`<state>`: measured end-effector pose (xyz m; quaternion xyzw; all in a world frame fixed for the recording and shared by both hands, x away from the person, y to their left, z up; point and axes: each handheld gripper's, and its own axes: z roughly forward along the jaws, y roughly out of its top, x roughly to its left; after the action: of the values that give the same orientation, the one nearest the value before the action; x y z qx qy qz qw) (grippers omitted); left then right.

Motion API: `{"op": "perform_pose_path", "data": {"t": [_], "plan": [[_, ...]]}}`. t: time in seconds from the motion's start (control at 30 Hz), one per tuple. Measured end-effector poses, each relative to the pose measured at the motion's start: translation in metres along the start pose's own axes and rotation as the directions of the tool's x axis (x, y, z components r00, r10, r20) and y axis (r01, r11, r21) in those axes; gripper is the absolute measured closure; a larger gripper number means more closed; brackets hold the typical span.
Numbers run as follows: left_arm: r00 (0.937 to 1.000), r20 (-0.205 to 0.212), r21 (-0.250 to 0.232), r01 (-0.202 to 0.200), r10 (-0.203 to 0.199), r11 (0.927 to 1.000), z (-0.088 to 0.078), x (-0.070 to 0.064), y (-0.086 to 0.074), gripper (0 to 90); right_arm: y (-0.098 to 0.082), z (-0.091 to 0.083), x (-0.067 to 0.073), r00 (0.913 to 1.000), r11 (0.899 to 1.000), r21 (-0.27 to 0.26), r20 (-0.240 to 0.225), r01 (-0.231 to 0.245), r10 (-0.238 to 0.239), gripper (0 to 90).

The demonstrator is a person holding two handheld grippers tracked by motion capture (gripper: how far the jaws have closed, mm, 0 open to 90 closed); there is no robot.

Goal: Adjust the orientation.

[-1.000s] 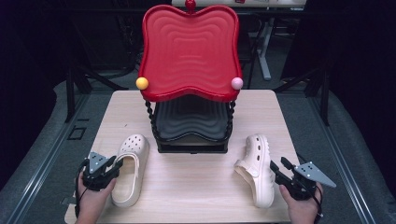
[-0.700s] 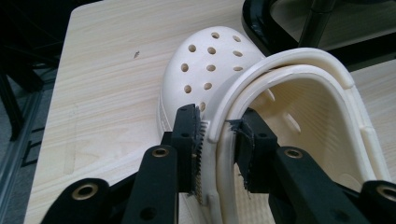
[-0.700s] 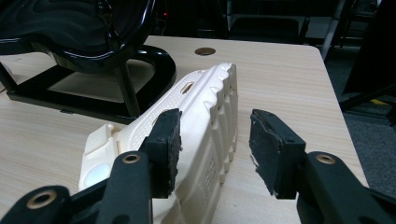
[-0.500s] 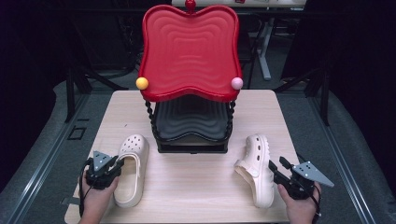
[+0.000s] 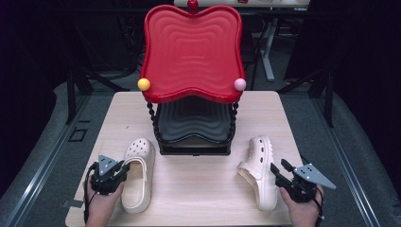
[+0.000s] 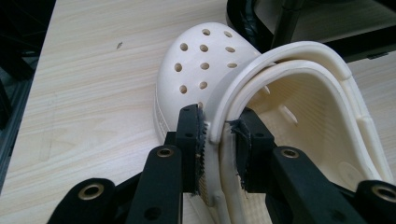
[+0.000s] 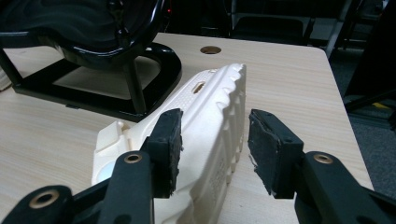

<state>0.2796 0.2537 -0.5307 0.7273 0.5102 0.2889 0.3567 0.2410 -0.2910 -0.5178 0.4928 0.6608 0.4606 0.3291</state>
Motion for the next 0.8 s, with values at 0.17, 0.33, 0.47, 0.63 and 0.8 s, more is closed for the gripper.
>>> {"op": "perform_pose_path", "data": {"t": [0.17,0.33,0.47,0.63,0.8], "plan": [[0.9999,0.012,-0.010,-0.010,0.011,0.9999,0.000,-0.002,-0.001,72.8,0.004,0.001,0.009,0.9971,0.997,0.030,-0.002,0.076,-0.076,77.4],[0.9995,0.032,-0.023,0.004,-0.003,0.9997,0.000,0.000,-0.004,70.3,0.006,0.003,0.017,0.9914,0.990,0.061,-0.018,0.130,-0.129,84.5],[0.9987,0.050,-0.031,0.010,-0.008,0.9995,0.002,0.001,-0.004,67.6,0.006,0.005,0.022,0.9863,0.984,0.075,-0.027,0.164,-0.163,87.0],[0.9981,0.061,-0.051,0.009,-0.006,0.9987,0.001,0.002,-0.004,61.6,0.004,0.007,0.020,0.9857,0.982,0.091,-0.044,0.166,-0.162,90.0],[0.9975,0.069,-0.057,0.022,-0.018,0.9981,0.002,0.005,-0.005,57.7,0.004,0.006,0.018,0.9872,0.983,0.098,-0.038,0.158,-0.155,90.0]]}}
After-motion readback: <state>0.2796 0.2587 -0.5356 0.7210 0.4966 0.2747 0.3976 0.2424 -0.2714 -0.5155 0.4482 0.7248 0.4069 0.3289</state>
